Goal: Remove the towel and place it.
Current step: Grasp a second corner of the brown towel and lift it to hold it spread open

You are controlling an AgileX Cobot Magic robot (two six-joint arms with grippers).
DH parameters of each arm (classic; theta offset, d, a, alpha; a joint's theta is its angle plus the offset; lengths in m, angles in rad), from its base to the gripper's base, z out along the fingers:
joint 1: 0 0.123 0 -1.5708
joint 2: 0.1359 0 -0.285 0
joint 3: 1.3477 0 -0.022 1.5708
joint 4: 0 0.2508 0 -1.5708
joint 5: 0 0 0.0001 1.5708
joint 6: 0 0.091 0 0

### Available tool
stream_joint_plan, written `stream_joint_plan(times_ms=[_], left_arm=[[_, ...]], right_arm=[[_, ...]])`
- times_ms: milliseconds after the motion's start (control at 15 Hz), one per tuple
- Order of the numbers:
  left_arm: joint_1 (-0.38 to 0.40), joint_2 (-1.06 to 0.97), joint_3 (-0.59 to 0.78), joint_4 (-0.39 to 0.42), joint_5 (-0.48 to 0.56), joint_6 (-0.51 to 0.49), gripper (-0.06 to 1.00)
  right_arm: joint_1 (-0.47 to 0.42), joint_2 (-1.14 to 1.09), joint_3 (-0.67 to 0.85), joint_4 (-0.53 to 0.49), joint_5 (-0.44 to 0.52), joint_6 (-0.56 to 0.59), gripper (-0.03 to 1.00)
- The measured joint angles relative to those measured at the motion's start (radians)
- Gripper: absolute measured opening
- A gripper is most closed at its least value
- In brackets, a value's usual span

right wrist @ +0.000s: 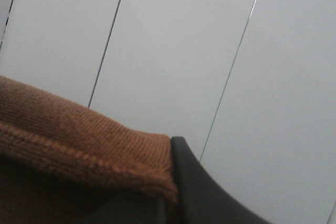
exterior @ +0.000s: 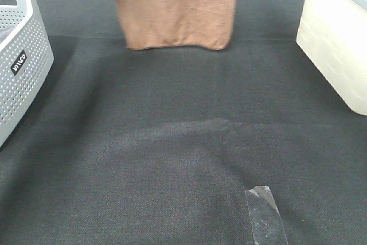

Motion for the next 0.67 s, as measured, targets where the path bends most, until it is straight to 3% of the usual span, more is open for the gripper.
stream_joint_plan(times_ms=[200, 267, 333, 533, 667], left_arm=[[-0.004, 0.001, 0.000, 0.009, 0.058, -0.067, 0.00], [-0.025, 0.001, 0.000, 0.009, 0.261, -0.195, 0.00], [-0.044, 0.001, 0.000, 0.001, 0.416, -0.245, 0.00], [-0.103, 0.005, 0.000, -0.071, 0.938, -0.283, 0.00], [-0.124, -0.005, 0.000, -0.091, 1.206, -0.286, 0.00]], right_arm=[[-0.004, 0.000, 0.000, 0.009, 0.106, 0.005, 0.00], [-0.005, 0.000, 0.000, 0.026, 0.249, 0.030, 0.00], [-0.006, 0.000, 0.000, 0.038, 0.348, 0.046, 0.00], [-0.008, 0.000, 0.000, 0.043, 0.661, 0.101, 0.00], [-0.008, 0.000, 0.000, 0.059, 0.837, 0.111, 0.00]])
